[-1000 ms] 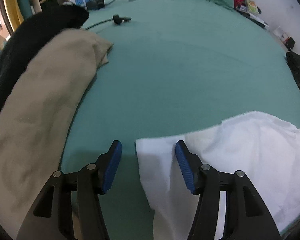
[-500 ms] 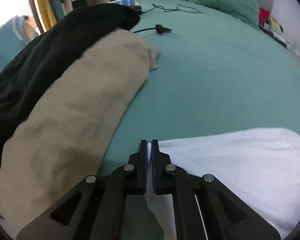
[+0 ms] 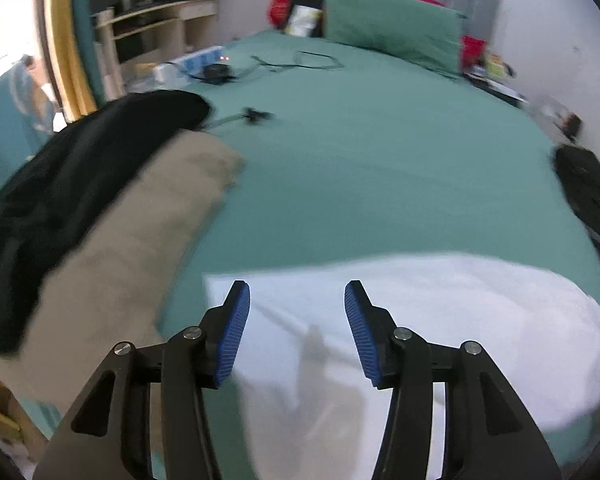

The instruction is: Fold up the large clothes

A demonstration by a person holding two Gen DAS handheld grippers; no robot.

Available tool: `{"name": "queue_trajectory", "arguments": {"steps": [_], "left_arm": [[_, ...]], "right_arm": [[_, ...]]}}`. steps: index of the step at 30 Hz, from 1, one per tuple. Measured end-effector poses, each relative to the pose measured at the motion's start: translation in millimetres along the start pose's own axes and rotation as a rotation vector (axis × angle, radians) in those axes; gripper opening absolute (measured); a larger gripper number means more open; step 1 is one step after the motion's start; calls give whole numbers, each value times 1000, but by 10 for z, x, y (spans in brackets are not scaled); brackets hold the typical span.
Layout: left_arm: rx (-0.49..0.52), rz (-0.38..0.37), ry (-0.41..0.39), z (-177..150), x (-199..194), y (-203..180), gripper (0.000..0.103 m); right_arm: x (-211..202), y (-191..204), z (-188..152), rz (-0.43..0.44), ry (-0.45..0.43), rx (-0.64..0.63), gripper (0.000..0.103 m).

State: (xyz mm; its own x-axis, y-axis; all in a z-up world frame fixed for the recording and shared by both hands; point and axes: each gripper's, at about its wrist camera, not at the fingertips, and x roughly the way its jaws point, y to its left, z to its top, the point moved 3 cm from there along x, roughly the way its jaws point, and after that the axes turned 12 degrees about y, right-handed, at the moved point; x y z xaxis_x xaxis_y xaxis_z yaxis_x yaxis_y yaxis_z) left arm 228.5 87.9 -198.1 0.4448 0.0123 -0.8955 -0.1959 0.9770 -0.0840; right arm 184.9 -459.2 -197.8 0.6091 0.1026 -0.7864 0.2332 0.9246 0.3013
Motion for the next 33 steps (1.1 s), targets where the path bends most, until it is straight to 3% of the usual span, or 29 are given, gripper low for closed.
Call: {"name": "queue_trajectory", "arguments": {"steps": [4, 8, 10, 13, 15, 19, 20, 21, 23, 28, 33], "left_arm": [[46, -87, 61, -347, 18, -321, 52], [42, -40, 110, -721, 71, -373, 52], [32, -2, 119, -853, 69, -286, 52], [12, 70, 137, -975, 105, -96, 61], [-7, 74, 163, -1032, 157, -16, 75], [-3, 47, 157, -1044, 190, 37, 76], [15, 55, 157, -1057, 181, 30, 69], [33, 71, 159, -1068, 176, 35, 49], [50, 85, 160, -1060, 175, 85, 40], [33, 63, 190, -1118, 119, 126, 43], [-3, 24, 185, -1103, -2, 142, 44]], "right_arm": [[-75, 678, -273, 162, 3, -176, 56], [-50, 1399, -706, 259, 52, -437, 57], [-15, 1590, -879, 282, 84, -510, 57], [193, 1669, -1065, 239, 184, -538, 57], [366, 1618, -1129, 195, 233, -532, 57], [432, 1518, -1082, 135, 214, -519, 57], [435, 1494, -1070, 108, 206, -515, 57], [452, 1495, -1071, 99, 206, -511, 57], [496, 1468, -1043, 102, 216, -495, 57], [409, 1465, -1119, 63, 206, -525, 57], [315, 1441, -1106, 79, 218, -471, 58]]}}
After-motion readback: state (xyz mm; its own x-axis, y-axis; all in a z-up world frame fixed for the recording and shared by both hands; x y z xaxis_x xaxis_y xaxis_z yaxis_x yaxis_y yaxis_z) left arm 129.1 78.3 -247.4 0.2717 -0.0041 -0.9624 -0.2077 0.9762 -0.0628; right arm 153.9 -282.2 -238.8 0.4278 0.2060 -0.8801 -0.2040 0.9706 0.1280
